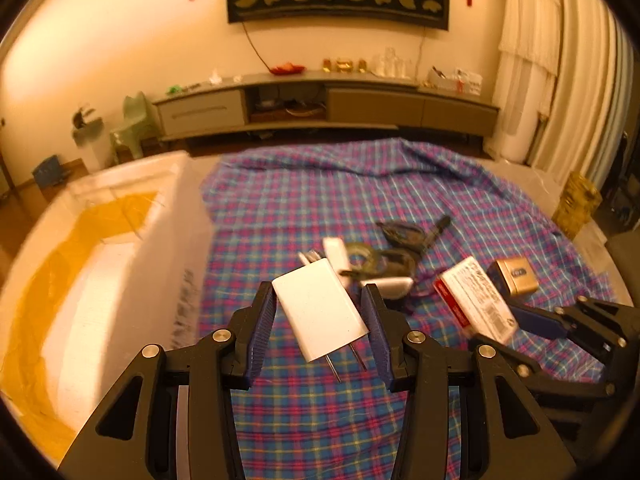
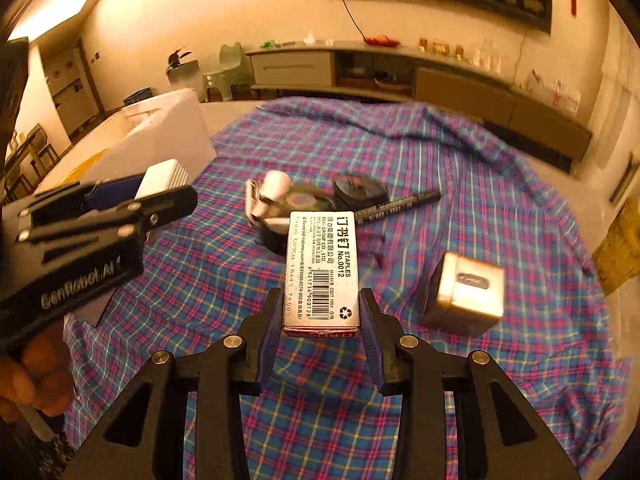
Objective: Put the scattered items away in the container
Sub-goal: 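Carry the charger plug and staples box with both grippers over the white foam box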
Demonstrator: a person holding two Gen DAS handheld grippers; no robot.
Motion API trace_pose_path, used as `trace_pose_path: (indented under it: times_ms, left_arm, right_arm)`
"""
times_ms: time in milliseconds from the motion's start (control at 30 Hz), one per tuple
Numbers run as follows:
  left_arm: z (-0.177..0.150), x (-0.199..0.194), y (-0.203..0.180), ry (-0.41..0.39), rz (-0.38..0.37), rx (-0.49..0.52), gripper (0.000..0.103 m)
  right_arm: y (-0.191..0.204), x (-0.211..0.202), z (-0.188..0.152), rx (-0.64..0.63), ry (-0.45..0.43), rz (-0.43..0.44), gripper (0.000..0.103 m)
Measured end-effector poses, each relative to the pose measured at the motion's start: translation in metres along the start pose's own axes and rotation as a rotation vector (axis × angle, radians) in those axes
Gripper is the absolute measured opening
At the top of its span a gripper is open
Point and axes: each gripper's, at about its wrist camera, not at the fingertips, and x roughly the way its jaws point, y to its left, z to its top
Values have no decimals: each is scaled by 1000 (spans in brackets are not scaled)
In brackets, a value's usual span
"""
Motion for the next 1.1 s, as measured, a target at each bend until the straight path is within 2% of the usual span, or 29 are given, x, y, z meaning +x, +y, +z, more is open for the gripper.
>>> trace_pose_path:
  times_ms: [167,533,767,1100]
  left_arm:
    - [7,-18,24,-33,73,-31,46]
    - [11,-63,83,-122,200,-96,46]
    - [11,-81,111,-147,223,-139,46]
    - [5,-85,138,-135,247,-191,46]
  right_arm:
    - [23,-20,-2,-79,-48,2,39]
    - [63,-30,-4,-103,-59,70,39]
    - [91,-34,2,-125,-69,87,39]
    - [137,-41,25,-153,-92,148,39]
